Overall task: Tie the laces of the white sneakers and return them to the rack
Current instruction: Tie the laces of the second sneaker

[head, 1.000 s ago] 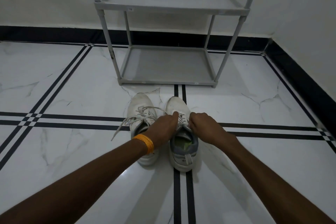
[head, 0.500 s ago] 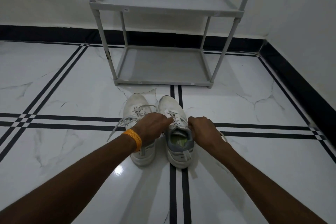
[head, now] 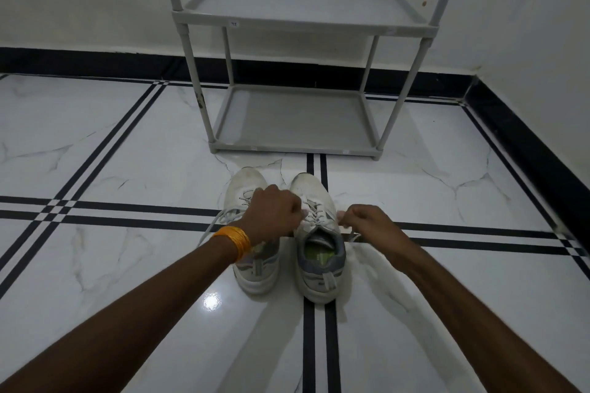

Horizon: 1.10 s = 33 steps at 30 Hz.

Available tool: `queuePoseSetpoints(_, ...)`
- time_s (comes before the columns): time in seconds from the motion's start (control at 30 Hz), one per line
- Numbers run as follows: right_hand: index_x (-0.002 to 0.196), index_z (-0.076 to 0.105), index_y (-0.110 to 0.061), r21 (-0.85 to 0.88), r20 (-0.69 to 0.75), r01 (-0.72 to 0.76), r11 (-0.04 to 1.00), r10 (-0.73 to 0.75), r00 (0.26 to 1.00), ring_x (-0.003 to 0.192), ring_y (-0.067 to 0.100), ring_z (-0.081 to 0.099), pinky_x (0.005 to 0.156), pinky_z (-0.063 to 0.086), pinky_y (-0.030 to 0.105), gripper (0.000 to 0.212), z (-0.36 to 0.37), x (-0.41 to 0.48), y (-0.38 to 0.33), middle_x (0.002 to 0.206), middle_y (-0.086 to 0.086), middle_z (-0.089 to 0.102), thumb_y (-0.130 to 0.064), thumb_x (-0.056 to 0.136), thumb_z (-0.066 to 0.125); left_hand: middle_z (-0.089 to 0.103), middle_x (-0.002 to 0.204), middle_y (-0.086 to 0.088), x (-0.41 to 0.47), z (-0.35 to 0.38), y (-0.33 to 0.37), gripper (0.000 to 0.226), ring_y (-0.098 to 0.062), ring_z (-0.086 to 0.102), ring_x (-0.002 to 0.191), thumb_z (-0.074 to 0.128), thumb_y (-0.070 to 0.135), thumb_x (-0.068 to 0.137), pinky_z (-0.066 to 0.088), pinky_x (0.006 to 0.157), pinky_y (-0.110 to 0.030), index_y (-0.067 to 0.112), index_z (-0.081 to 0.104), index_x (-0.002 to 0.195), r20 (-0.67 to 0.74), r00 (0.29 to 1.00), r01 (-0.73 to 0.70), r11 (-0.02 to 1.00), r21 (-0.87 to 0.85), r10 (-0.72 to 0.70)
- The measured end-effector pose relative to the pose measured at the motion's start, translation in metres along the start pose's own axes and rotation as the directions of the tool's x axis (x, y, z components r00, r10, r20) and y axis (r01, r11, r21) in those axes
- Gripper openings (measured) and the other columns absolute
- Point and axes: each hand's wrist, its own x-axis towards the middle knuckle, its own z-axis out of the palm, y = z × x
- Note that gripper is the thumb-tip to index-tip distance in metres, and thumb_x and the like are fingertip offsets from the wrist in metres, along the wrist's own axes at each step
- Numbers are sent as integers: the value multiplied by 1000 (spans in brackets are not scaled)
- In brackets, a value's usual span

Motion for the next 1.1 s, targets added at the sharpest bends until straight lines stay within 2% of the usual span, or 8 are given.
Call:
queuePoseSetpoints(0.07,88,68,-5,285,16,-2,959,-3,1000,101,24,68,91,50,39,31,0,1,-6,101,6,75,-32,94,56,72,83,-3,3,-5,5,36,-20,65,86,57,39,92,45,82,-34,10,70,75,50,993,115,884,-453,-104)
queuePoseSetpoints(0.13,97,69,-3,495,19,2,869,-13,1000,106,26,68,94,51,40,28,6,3,-11,106,10,75,-26,97,53,72,93,-4,1,-7,14,31,-18,64,94,57,32,94,46,80,-28,6,71,83,124,980,194,596,-779,-157)
queuePoseSetpoints(0.33,110,65,-2,660,-95,12,751,67,993,96,29,70,86,57,43,21,21,5,-18,107,16,73,-15,94,57,75,102,-8,-5,14,26,28,-19,73,92,55,28,97,60,74,-32,2,63,98,169,945,204,100,-974,-281)
queuePoseSetpoints(0.4,108,67,-5,618,-127,14,786,83,988,85,22,71,75,60,36,19,24,6,-20,103,14,75,-13,92,60,74,95,-7,-6,15,29,23,-10,72,78,54,24,98,56,60,-21,4,65,95,112,949,161,149,-976,-294)
queuePoseSetpoints(0.5,107,69,-8,572,-148,32,820,65,987,76,12,72,61,55,21,19,27,10,-20,98,10,76,-10,89,64,73,97,-9,-4,24,29,22,-12,69,81,54,22,97,57,66,-27,4,67,100,38,950,123,262,-957,-308)
queuePoseSetpoints(0.7,101,72,-3,554,-151,2,832,98,984,79,23,70,71,59,25,21,26,21,-14,98,17,74,4,87,58,67,90,-6,-3,36,26,18,-9,65,73,50,16,99,51,56,-16,6,65,100,-57,960,59,398,-916,-273)
queuePoseSetpoints(0.9,101,72,-3,603,-100,-54,796,142,985,70,15,59,60,49,23,21,23,25,-9,86,11,70,3,82,65,71,83,-3,-2,33,24,17,4,64,64,65,7,89,46,56,-8,-1,73,102,-42,974,48,387,-921,-221)
queuePoseSetpoints(1.1,85,67,-12,645,-18,-152,749,213,977,64,15,58,56,52,24,11,22,26,-4,79,11,67,-1,83,68,75,80,-11,-3,26,19,20,-14,72,68,78,10,78,51,54,-19,3,64,91,37,982,94,315,-945,-183)
